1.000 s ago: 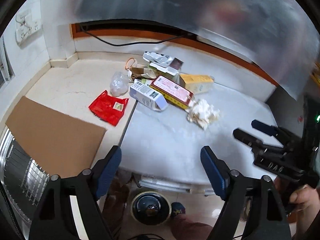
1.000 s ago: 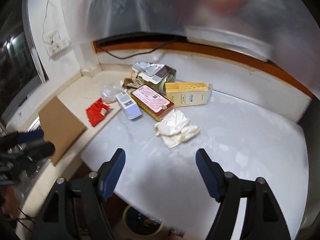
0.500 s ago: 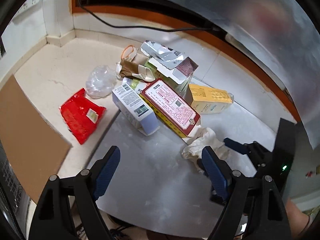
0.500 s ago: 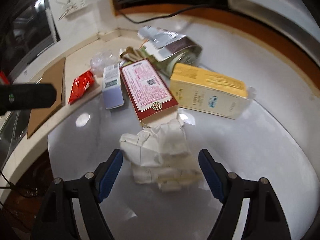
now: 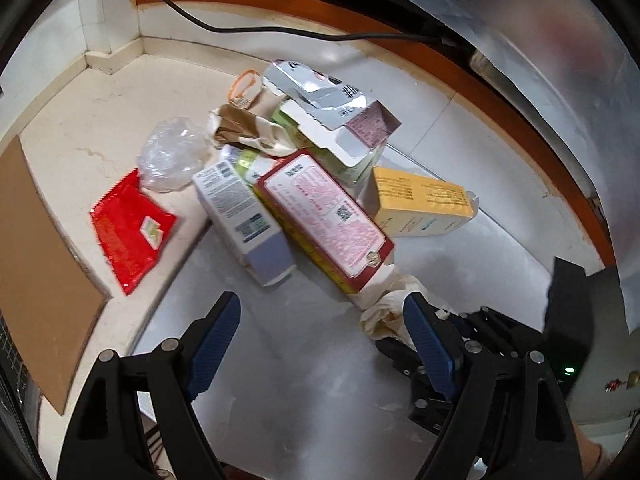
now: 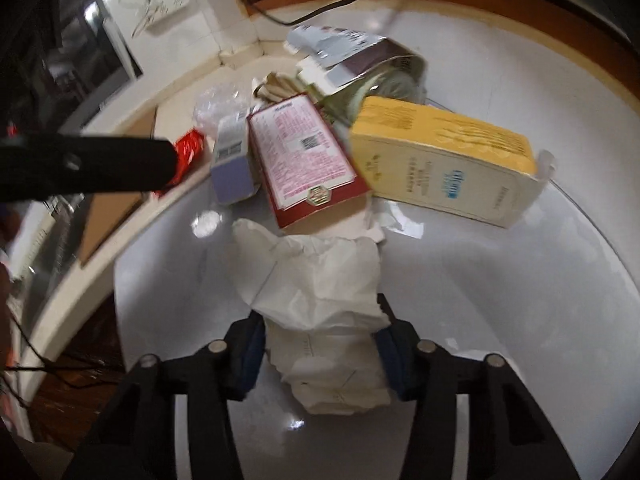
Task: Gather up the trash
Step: 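Grasp the crumpled white tissue with the right gripper, then grasp the pink-and-red box with the left gripper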
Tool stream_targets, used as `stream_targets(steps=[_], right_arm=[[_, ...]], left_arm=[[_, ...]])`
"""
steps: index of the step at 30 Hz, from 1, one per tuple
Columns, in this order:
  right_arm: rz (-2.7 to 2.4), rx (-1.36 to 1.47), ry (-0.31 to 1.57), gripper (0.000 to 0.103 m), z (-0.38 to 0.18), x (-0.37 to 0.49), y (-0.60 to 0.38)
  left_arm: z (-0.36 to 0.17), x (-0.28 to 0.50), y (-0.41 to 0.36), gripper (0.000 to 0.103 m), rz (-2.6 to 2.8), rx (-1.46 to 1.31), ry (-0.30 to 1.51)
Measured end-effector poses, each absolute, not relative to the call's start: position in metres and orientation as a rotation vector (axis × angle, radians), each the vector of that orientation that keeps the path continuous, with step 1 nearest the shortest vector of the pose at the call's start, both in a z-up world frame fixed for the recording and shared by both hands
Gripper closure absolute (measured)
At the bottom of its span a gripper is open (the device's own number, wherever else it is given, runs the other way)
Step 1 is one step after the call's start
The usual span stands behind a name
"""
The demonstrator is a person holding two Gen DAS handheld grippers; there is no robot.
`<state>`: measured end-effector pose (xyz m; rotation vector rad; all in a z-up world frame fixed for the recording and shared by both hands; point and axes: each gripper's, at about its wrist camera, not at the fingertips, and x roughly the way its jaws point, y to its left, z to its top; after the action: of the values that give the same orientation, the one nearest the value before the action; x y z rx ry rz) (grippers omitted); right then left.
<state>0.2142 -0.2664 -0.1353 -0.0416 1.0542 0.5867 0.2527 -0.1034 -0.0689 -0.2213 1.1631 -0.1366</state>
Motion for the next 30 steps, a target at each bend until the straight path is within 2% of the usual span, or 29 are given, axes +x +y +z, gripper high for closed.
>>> stream_targets(steps=[4, 12, 16, 30], right_arm=[[0.554, 0.011, 1.015, 0.061, -0.12, 0.217, -0.292], [0.513, 0.08, 0.944, 0.062, -0.1, 0.228, -0.327], [0.511, 0.093, 0.934, 0.062, -0.099, 0.23, -0.334], [0.511, 0.097, 0.944, 0.062, -0.112, 0.233, -0.336]], left_arm=[[-0.076, 0.266, -0.113, 0.021, -0.115, -0.277, 1.19], [-0.105, 0.29, -0.123, 0.03, -0.101, -0.409, 1.258], [-0.12, 0.299, -0.122, 0.031, -0.068, -0.498, 1.265], [-0.157, 0.319, -0.125, 0.032, 0.001, -0.596, 1.185]])
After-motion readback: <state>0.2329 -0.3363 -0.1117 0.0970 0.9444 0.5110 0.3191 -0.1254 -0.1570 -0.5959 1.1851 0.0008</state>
